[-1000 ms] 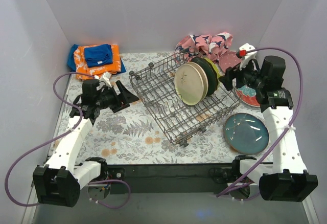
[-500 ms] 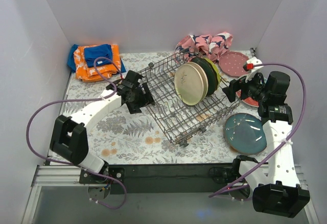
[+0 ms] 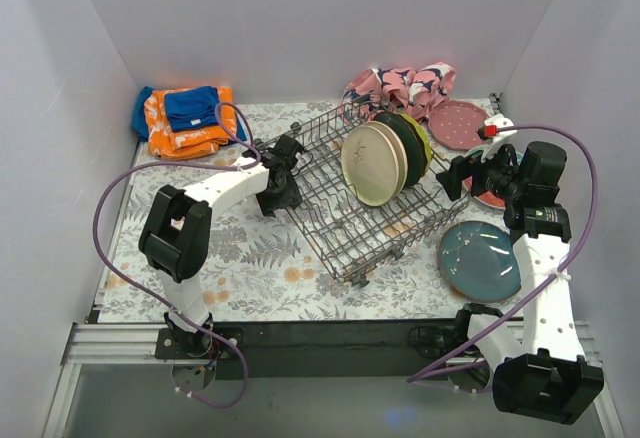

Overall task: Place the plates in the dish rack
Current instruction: Move the dish rack

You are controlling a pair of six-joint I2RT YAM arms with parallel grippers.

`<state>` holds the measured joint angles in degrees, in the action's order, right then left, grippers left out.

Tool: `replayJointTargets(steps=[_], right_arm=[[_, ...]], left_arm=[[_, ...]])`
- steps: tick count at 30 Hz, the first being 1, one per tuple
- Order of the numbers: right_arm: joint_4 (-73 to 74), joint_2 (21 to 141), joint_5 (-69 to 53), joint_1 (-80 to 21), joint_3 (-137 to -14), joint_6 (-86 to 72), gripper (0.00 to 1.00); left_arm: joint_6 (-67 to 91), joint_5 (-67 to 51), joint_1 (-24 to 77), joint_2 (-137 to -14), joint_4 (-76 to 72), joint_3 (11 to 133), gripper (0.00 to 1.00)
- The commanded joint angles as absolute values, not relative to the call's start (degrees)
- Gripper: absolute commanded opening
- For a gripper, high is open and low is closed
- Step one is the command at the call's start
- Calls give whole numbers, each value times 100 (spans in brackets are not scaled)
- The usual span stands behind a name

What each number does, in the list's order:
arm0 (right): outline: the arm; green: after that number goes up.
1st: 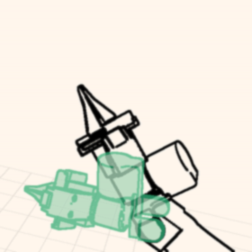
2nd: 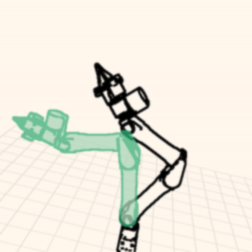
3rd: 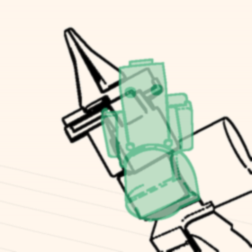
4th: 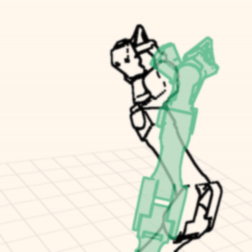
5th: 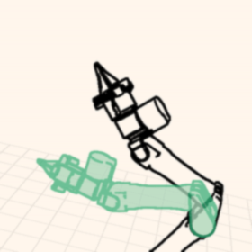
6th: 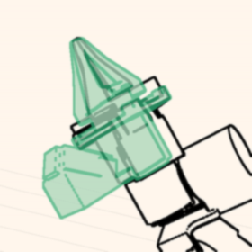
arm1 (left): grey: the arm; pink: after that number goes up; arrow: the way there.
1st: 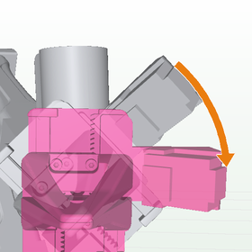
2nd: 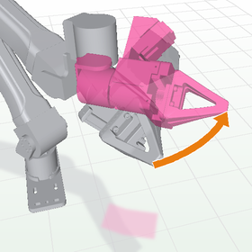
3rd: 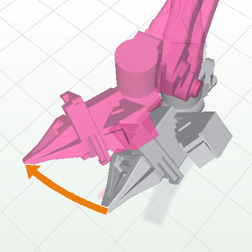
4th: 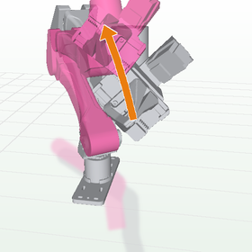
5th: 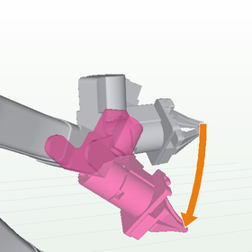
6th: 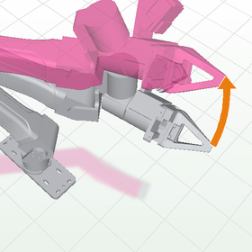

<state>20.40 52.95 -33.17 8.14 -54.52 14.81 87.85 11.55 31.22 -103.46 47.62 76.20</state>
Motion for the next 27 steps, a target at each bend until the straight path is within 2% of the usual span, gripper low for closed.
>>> replayJointTargets(steps=[1, 5, 7, 12, 17, 19, 27], right_arm=[[1819, 5396, -3252, 879, -5414, 1398, 98], [1933, 5642, -3260, 958, -5475, 1380, 98], [1986, 5739, -3313, 984, -5502, 1389, 98], [2118, 5968, -3428, 1063, -5555, 1459, 98], [2214, 6152, -3332, 1081, -5598, 1599, 98], [2250, 6231, -3209, 1081, -5642, 1714, 98], [2742, 7294, -3006, 1099, -5950, 2381, 97]], left_arm=[[8649, 1784, 3129, -10441, 4966, 7989, 50], [8578, 1942, 3129, -10573, 4940, 8077, 39], [8552, 1995, 3129, -10626, 4904, 8121, 29], [8455, 2100, 3103, -10775, 4896, 8288, 19], [8350, 2039, 2892, -10802, 4808, 8288, 3], [8289, 1943, 2804, -10784, 4737, 8262, 0], [8042, 1670, 2444, -10591, 4518, 8095, 0]])
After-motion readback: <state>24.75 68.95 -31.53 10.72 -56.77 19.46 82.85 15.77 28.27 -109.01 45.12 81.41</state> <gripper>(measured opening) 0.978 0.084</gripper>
